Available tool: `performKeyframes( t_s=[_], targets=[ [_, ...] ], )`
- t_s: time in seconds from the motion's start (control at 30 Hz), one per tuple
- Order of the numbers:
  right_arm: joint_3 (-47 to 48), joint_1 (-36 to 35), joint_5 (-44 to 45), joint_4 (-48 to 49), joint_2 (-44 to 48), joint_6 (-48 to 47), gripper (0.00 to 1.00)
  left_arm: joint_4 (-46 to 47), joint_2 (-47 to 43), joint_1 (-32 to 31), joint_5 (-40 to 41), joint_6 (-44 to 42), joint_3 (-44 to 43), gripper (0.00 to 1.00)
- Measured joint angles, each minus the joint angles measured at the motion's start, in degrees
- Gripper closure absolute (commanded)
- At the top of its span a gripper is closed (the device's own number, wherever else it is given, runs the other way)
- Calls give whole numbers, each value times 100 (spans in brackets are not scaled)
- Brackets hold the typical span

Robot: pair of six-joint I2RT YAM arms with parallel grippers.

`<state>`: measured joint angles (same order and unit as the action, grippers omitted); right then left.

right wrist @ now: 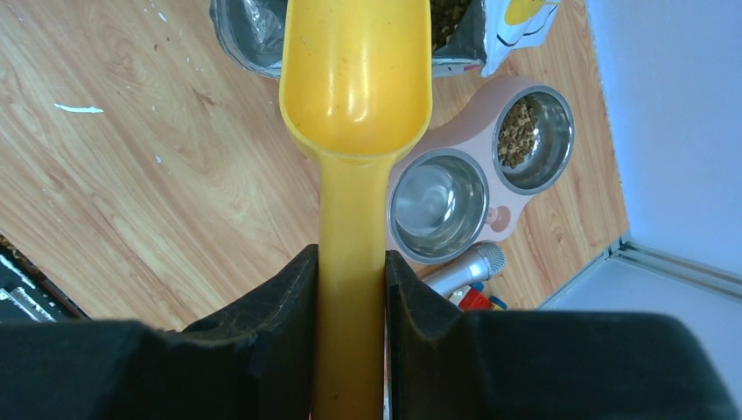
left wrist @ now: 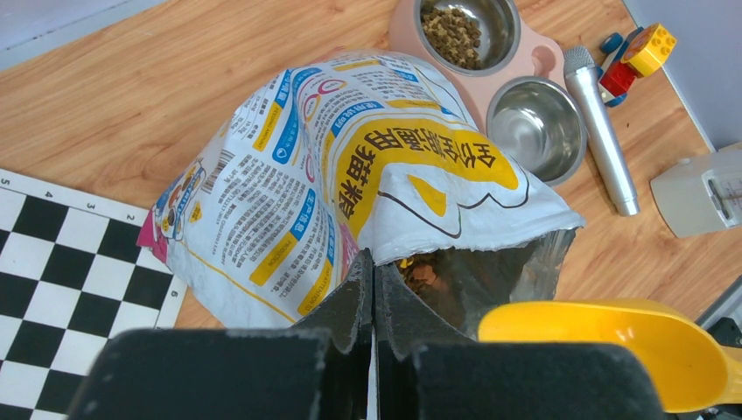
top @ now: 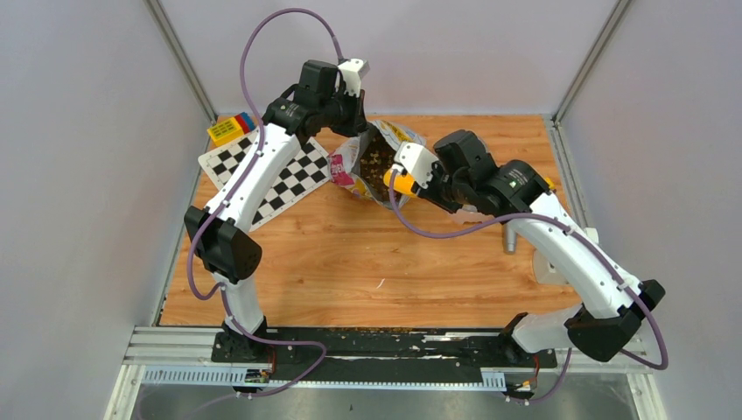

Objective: Serve the pet food
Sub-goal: Collect the pet food from the pet food bag.

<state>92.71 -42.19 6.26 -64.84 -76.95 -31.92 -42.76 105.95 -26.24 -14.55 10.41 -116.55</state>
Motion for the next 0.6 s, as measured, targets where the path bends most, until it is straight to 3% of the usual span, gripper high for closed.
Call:
performKeyframes(
  t_s=[0.6],
  targets=[
    [-52,-313,835,186,-315,-243,100,0,0,0,13,0,0,100]
  ],
)
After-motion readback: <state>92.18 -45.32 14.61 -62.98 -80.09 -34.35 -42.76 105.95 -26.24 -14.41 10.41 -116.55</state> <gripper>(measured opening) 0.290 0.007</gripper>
